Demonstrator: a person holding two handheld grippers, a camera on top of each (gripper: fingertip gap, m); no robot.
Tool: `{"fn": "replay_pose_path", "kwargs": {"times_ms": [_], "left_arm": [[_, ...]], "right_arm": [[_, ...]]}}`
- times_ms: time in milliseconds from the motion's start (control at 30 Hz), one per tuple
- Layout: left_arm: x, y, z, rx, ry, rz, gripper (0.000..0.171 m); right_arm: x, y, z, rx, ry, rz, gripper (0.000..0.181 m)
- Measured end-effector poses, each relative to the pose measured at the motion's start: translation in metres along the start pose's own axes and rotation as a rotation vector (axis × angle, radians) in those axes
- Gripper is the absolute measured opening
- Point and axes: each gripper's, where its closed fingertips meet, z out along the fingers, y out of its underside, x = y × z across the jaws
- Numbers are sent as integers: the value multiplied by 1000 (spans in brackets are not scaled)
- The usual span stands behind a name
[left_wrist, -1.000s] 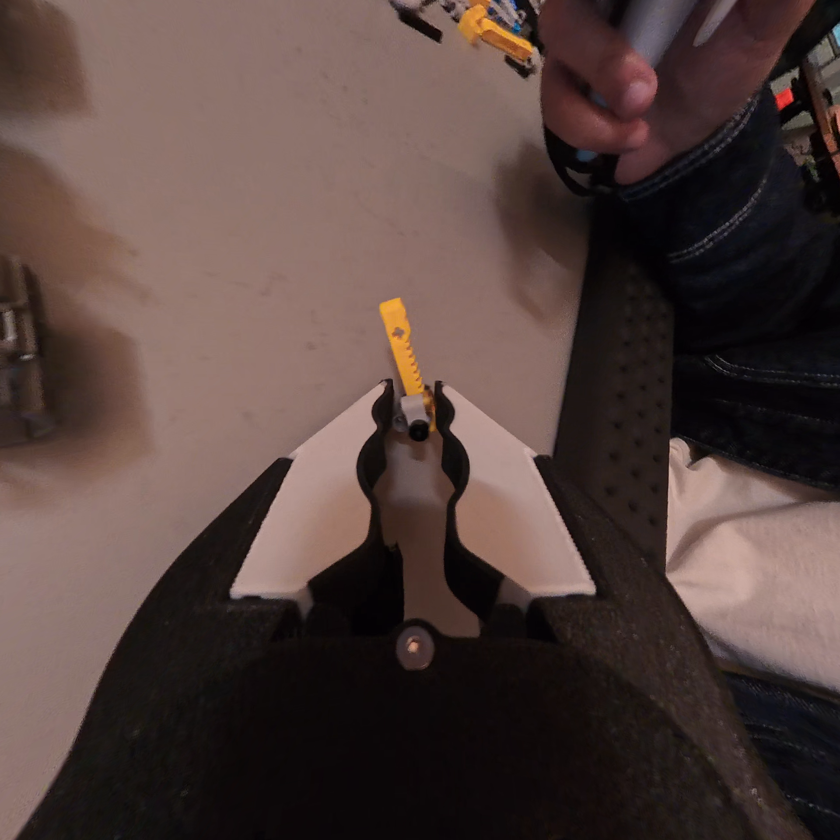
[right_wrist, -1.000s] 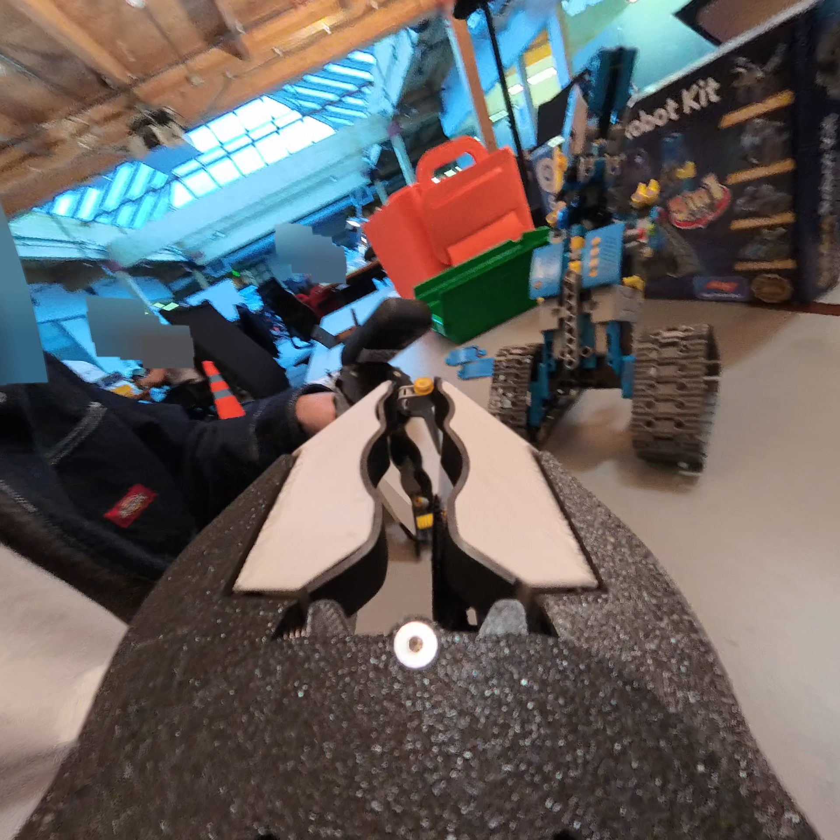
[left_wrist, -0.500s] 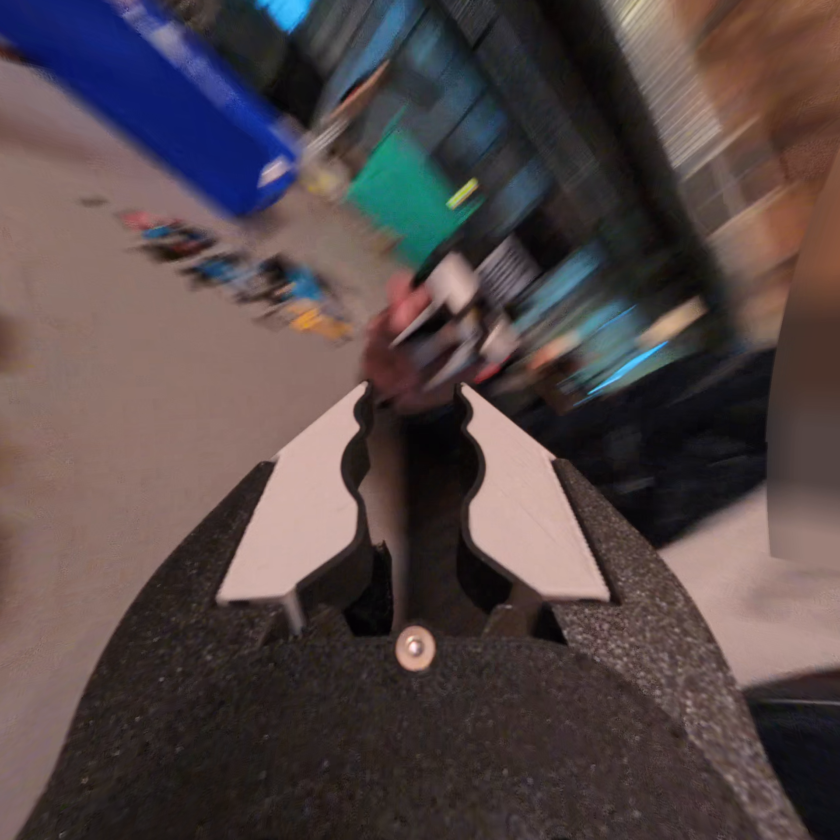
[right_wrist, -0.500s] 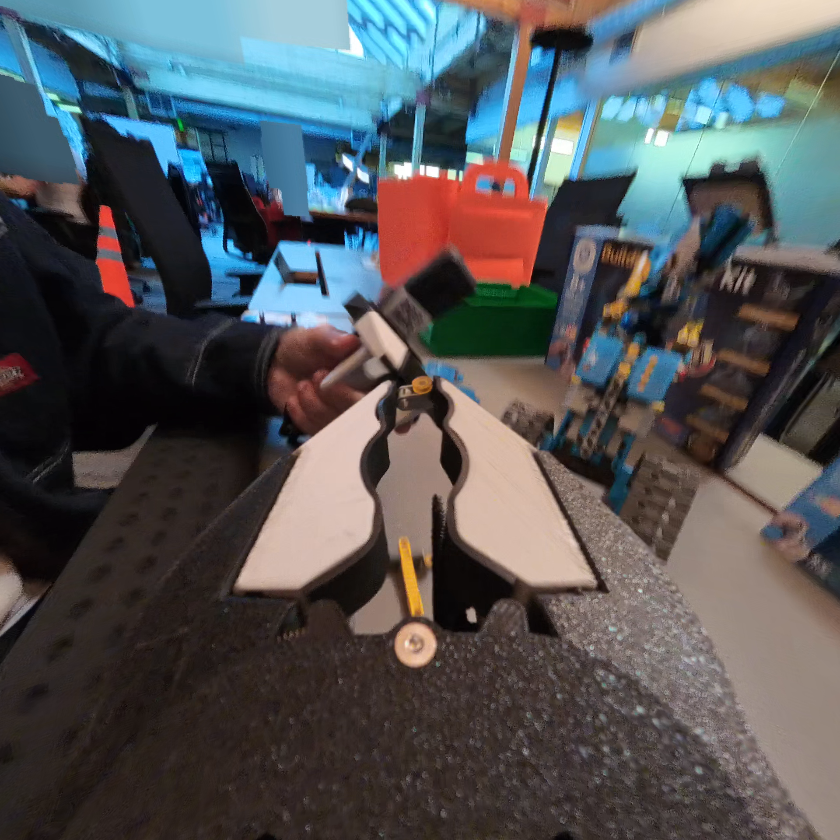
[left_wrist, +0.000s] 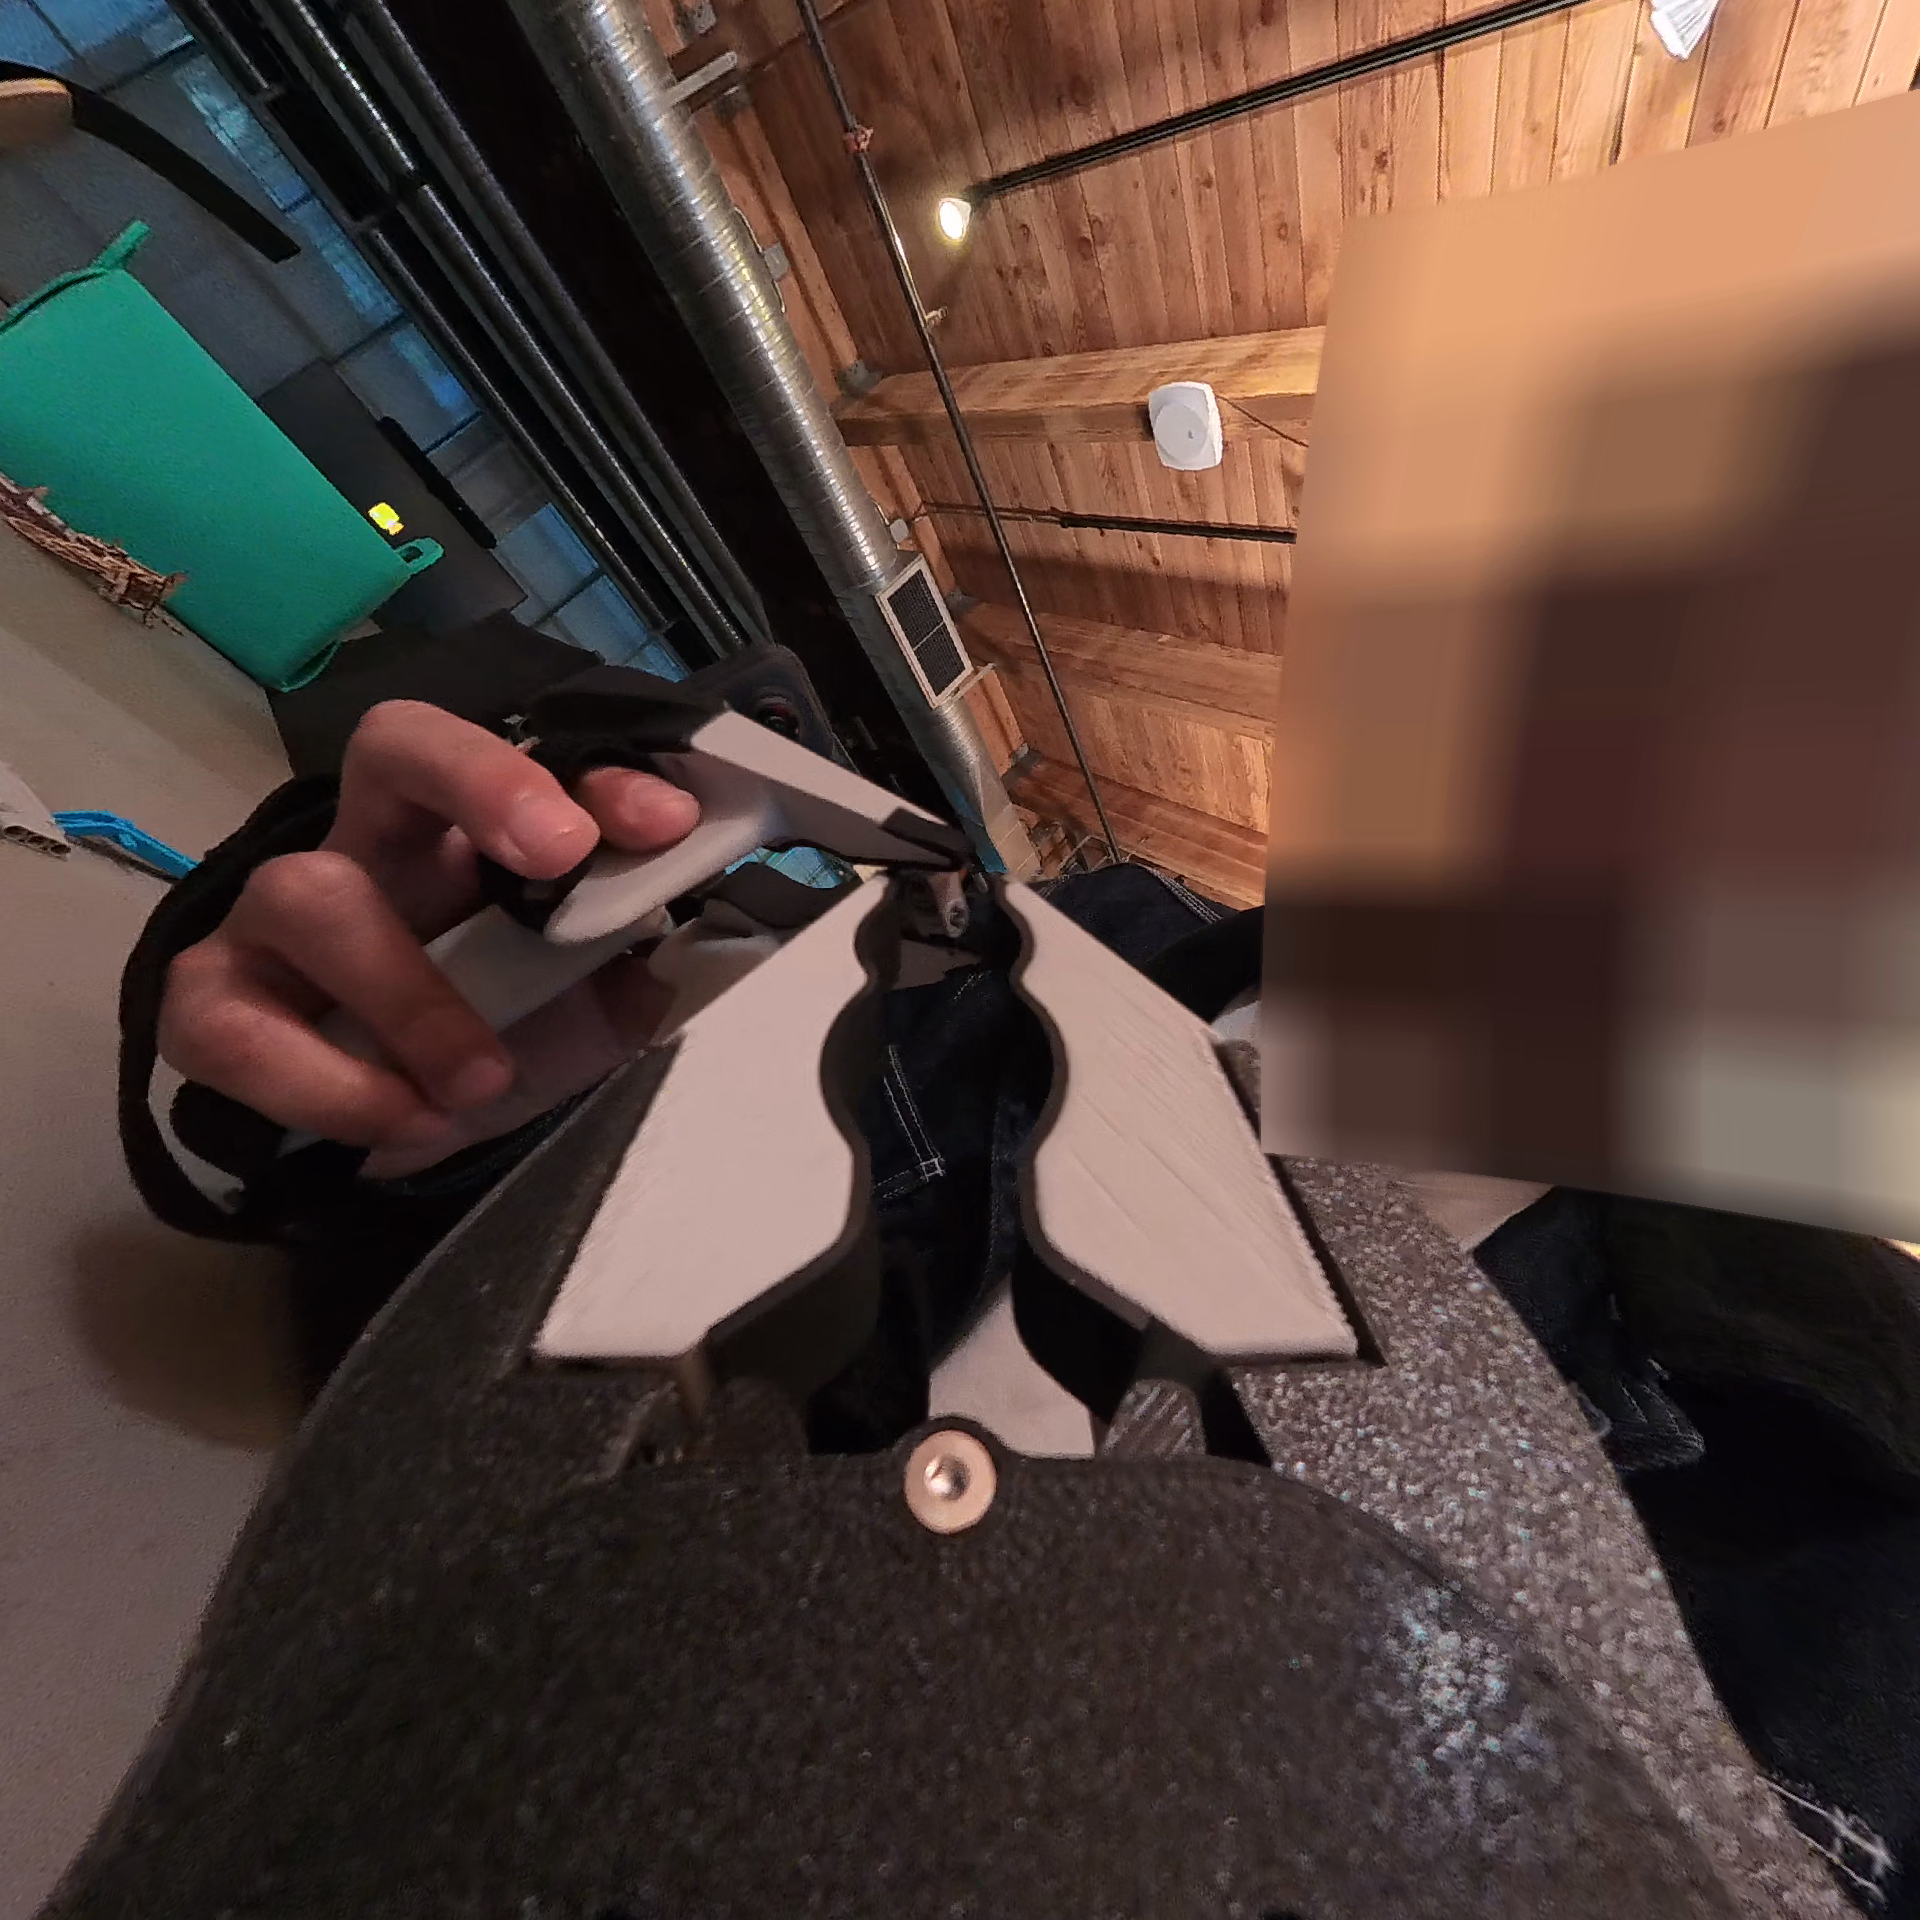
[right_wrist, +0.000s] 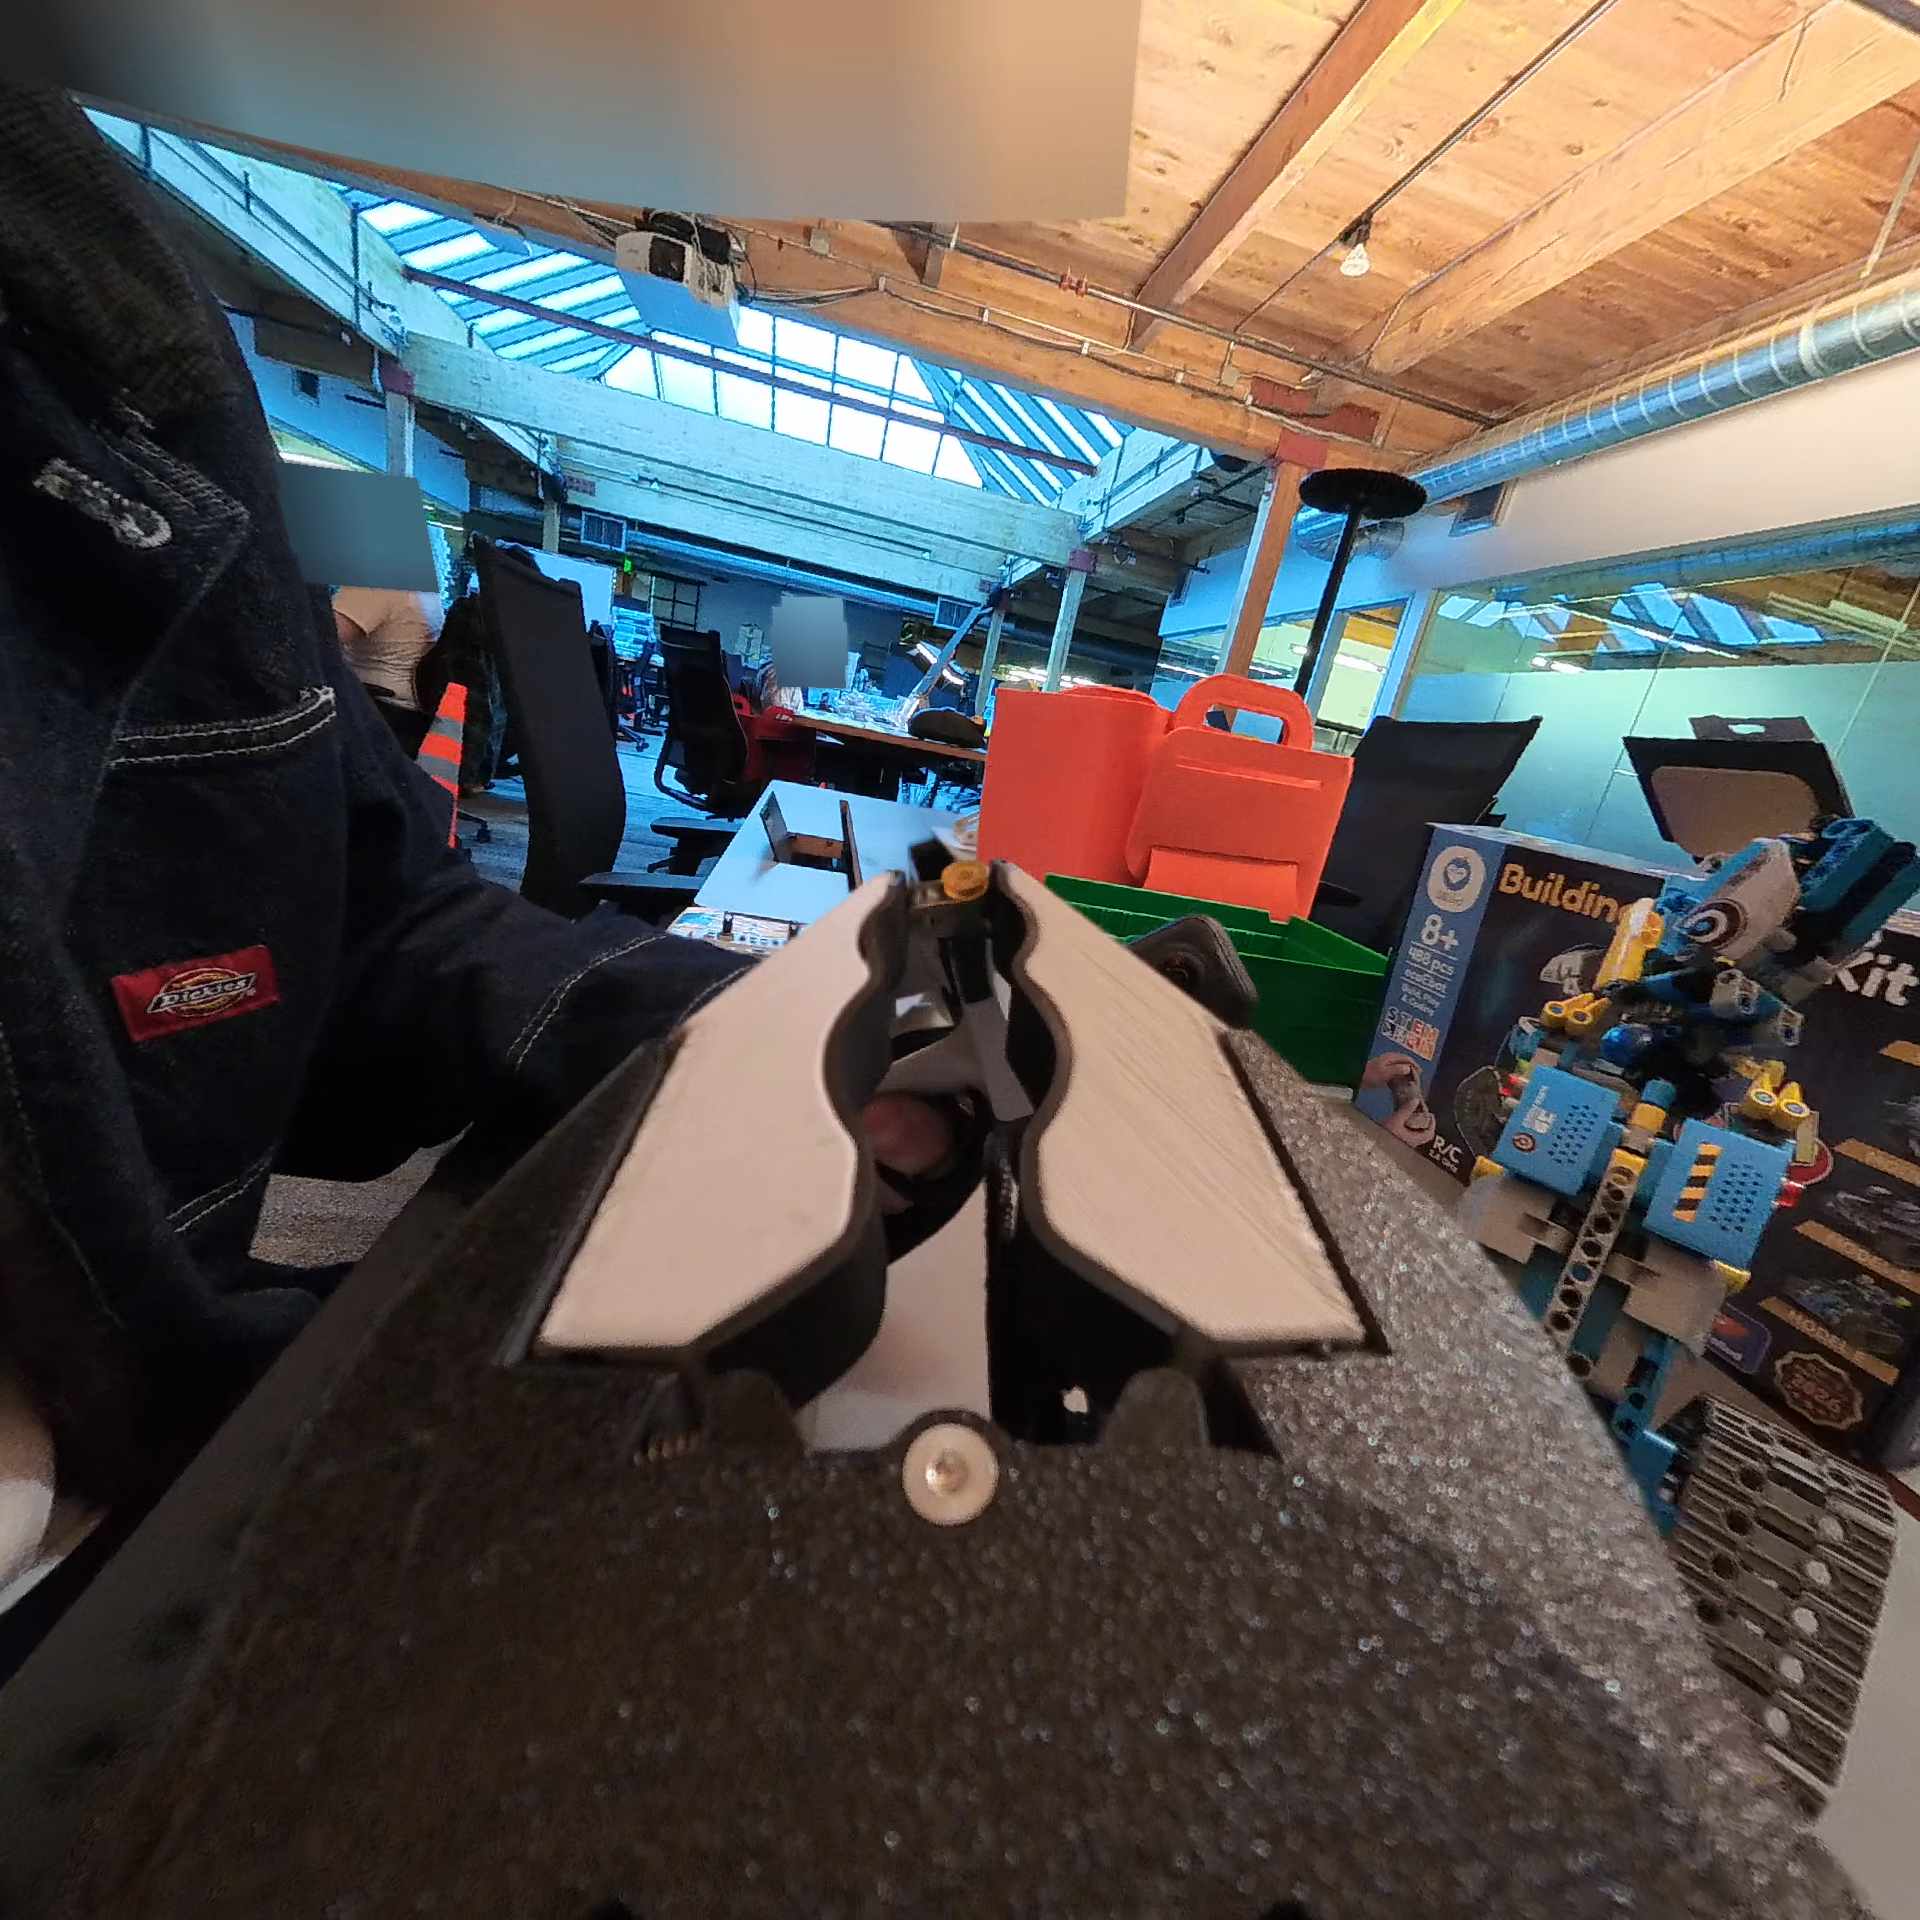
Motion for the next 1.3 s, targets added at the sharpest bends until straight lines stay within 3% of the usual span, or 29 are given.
{"fn": "replay_pose_path", "kwargs": {"times_ms": [233,433,500,667,900,1033,1167,1300], "left_arm": [[-3,-1,-1,-6,-30,30,8],[-30,-16,-25,-31,-352,290,6],[-31,-15,-28,-54,-383,321,6],[-42,-11,-32,-76,-411,263,6],[-54,-3,-39,-113,-437,169,6],[-60,11,-44,-194,-456,111,6],[-66,13,-48,-196,-469,66,6],[-70,14,-51,-199,-495,56,6]], "right_arm": [[2,2,0,-10,-1,32,14],[27,4,-21,-31,80,134,21],[29,12,-24,-87,76,118,22],[27,38,-25,-268,91,-24,15],[23,50,-25,-352,90,-166,8],[15,61,-28,-428,28,-163,14],[12,79,-32,-540,16,-233,11],[14,82,-32,-560,27,-265,11]]}}
